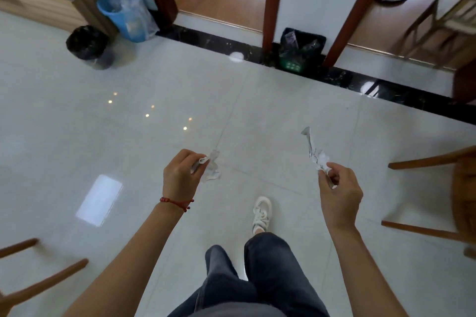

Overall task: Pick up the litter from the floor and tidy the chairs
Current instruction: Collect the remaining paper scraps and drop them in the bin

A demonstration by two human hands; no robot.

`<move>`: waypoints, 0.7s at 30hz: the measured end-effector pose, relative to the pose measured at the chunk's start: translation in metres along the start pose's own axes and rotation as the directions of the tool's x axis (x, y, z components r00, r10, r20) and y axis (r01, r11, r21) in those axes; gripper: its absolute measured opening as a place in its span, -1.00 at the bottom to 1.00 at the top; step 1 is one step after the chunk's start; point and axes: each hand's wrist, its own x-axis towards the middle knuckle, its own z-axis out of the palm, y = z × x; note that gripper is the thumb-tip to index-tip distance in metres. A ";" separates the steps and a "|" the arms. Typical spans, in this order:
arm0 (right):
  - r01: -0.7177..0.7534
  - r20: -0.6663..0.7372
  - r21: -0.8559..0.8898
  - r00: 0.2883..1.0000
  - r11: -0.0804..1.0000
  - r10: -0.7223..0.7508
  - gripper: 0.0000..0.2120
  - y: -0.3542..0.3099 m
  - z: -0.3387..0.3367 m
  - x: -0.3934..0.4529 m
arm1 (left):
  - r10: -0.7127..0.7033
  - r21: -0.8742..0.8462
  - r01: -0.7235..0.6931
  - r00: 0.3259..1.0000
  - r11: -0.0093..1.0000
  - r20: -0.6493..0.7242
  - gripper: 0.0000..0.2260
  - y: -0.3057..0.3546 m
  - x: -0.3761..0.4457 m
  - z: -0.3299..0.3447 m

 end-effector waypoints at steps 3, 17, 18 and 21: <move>-0.014 0.007 -0.005 1.000 1.000 0.014 -0.82 0.008 0.004 0.058 | 0.016 -0.032 -0.016 1.000 0.999 0.015 -0.92 0.020 0.053 0.029; -0.001 -0.040 -0.024 0.999 1.000 0.000 -0.82 0.030 0.053 0.282 | 0.114 -0.093 -0.110 0.993 0.990 0.040 -0.91 0.057 0.287 0.146; -0.001 -0.044 -0.029 0.999 1.000 -0.001 -0.82 0.031 0.060 0.300 | 0.120 -0.095 -0.116 0.992 0.989 0.038 -0.91 0.057 0.306 0.155; -0.018 -0.053 -0.040 0.998 0.999 0.016 -0.83 0.031 0.082 0.359 | 0.142 -0.105 -0.136 0.988 0.985 0.055 -0.92 0.055 0.366 0.182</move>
